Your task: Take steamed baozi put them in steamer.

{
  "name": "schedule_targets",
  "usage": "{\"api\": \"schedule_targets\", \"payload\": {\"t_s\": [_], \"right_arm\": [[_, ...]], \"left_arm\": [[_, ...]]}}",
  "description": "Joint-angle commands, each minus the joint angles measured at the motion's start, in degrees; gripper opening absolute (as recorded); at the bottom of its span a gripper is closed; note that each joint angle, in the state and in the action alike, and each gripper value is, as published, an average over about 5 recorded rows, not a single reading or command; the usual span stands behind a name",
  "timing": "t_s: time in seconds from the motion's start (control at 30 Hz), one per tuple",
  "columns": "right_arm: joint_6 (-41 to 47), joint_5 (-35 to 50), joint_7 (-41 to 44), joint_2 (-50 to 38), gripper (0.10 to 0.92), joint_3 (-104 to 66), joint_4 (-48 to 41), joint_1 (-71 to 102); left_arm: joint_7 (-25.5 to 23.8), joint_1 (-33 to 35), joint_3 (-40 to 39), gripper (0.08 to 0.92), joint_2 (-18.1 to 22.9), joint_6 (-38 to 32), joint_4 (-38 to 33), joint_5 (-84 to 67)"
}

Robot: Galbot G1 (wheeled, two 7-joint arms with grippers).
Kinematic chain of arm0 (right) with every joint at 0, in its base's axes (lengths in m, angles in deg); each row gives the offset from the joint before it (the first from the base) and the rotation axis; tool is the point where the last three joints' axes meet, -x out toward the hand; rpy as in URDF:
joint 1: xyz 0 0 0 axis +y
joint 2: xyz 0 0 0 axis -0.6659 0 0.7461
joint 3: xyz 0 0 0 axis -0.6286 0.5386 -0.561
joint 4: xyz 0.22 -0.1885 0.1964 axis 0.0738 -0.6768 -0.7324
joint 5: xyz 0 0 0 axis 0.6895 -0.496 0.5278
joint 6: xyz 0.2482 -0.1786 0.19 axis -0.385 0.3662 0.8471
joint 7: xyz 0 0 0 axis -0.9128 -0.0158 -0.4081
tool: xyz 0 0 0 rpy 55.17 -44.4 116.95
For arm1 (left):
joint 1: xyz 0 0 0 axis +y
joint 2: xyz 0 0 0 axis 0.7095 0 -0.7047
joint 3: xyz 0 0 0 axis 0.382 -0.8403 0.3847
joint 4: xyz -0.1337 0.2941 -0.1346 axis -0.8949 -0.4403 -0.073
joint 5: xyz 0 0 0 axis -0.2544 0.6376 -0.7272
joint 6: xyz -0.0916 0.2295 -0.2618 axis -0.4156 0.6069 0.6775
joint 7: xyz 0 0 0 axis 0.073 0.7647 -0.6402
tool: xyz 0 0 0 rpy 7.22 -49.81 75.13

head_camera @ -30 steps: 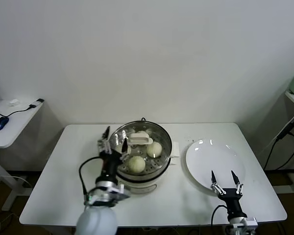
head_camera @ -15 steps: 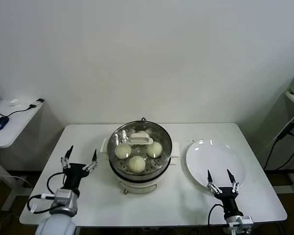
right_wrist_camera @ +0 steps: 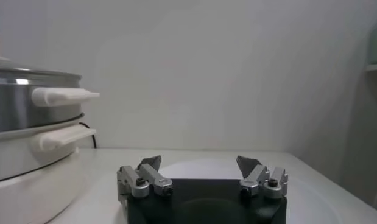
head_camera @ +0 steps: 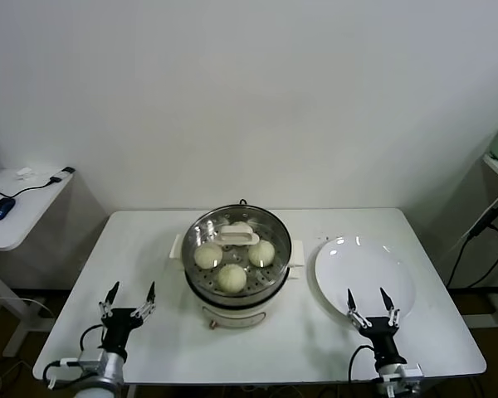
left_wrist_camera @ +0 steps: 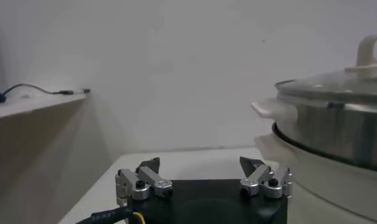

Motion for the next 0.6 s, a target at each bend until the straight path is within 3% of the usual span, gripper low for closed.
{"api": "schedule_targets", "payload": {"t_s": [0.03, 0.6], "right_arm": [[0.37, 0.03, 0.03, -0.11, 0.823, 0.64, -0.62, -0.29], [0.33, 1.24, 0.15, -0.22, 0.823, 0.65, -0.82, 0.21]], "left_arm": [[-0.59, 1.00, 0.21, 0.823, -0.10, -6.66, 4.96, -4.29], [-0.97, 1.27, -0.39, 0.823, 0.40, -7.40, 3.60, -3.61]]}}
